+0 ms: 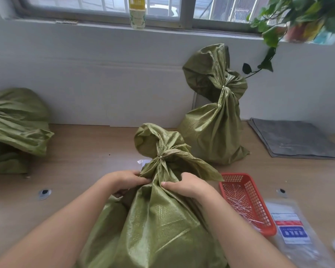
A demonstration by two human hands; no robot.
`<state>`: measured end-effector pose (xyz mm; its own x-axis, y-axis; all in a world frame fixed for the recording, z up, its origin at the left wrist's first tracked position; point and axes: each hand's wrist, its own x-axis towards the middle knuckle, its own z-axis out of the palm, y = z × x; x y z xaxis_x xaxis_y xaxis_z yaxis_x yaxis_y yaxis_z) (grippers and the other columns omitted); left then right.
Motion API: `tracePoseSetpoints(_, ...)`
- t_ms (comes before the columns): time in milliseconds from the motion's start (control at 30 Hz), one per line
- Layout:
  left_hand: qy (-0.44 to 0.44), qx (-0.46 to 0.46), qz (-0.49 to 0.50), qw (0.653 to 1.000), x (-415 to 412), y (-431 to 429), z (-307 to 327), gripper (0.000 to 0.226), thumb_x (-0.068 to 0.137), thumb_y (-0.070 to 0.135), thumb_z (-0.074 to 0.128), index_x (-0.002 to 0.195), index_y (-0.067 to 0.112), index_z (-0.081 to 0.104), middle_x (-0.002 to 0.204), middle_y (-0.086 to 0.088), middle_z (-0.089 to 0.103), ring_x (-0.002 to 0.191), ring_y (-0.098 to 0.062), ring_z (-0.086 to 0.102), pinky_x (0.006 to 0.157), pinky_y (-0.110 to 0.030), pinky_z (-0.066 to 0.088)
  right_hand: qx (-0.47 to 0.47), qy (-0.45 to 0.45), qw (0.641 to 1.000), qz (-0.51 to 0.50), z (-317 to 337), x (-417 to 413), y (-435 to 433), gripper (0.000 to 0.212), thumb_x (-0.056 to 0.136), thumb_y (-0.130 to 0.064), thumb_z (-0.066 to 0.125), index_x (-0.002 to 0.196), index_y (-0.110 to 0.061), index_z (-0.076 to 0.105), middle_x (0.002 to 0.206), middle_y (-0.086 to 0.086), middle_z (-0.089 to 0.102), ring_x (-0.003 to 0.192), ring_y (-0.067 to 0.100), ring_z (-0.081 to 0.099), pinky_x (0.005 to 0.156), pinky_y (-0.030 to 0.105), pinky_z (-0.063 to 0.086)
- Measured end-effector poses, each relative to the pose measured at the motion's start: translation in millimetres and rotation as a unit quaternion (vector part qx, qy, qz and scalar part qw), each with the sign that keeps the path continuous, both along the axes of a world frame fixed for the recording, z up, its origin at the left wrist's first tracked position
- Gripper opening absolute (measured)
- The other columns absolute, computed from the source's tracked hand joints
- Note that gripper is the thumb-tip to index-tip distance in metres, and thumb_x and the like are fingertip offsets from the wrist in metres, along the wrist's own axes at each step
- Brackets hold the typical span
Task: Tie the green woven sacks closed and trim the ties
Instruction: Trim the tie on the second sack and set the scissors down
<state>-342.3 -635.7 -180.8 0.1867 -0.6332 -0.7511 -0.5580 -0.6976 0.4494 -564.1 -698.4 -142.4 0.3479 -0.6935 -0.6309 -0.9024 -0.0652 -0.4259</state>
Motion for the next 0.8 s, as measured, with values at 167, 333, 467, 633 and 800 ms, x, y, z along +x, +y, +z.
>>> tracePoseSetpoints(167,-0.069,-0.034,-0.005,0.997,1.5,5.3,1.4,0.025,0.097,0.022,0.047,0.116,0.028,0.062,0.084,-0.008,0.064,0.056,-0.021,0.056,0.049,-0.026,0.049,0.028,-0.088,0.996,0.009,-0.5,11.4,1.2,0.071,0.081,-0.042,0.083,0.143,-0.022,0.056,0.137,-0.003,0.067,0.121,0.02,0.066,0.102,0.034,0.053)
tracePoseSetpoints(333,-0.12,-0.11,0.037,0.986,17.9,4.2,22.1,0.034,0.096,0.006,0.045,0.096,0.017,0.077,0.087,-0.009,0.074,0.08,-0.029,0.07,0.062,-0.033,0.058,-0.005,-0.196,0.981,-0.012,10.8,45.1,2.1,0.027,0.081,-0.01,0.059,0.091,-0.026,0.078,0.087,0.003,0.08,0.089,0.03,0.077,0.083,0.046,0.064)
tracePoseSetpoints(467,-0.085,-0.197,0.129,0.968,38.9,-4.1,51.3,0.036,0.095,0.005,0.047,0.088,0.02,0.078,0.084,-0.011,0.077,0.082,-0.034,0.074,0.058,-0.04,0.061,-0.037,-0.272,0.961,-0.032,36.6,69.0,-12.6,0.035,0.079,-0.006,0.049,0.088,-0.023,0.078,0.083,0.006,0.079,0.086,0.035,0.076,0.079,0.053,0.064)
tracePoseSetpoints(633,-0.15,-0.349,0.218,0.899,71.2,-37.8,80.8,0.032,0.089,0.008,0.047,0.089,0.024,0.075,0.08,-0.003,0.072,0.09,-0.037,0.069,0.072,-0.037,0.054,-0.071,-0.372,0.924,-0.053,70.7,106.2,-38.6,0.037,0.084,0.003,0.053,0.092,-0.022,0.079,0.085,0.002,0.079,0.084,0.027,0.076,0.078,0.044,0.066)
tracePoseSetpoints(800,-0.201,-0.449,0.293,0.82,102.3,-91.8,105.8,0.027,0.096,0.014,0.053,0.103,0.026,0.077,0.089,-0.001,0.073,0.089,-0.029,0.065,0.078,-0.036,0.052,-0.111,-0.44,0.889,-0.062,84.7,156.4,-91.8,0.041,0.093,0.002,0.054,0.111,-0.028,0.076,0.097,-0.004,0.077,0.093,0.019,0.073,0.083,0.033,0.064)
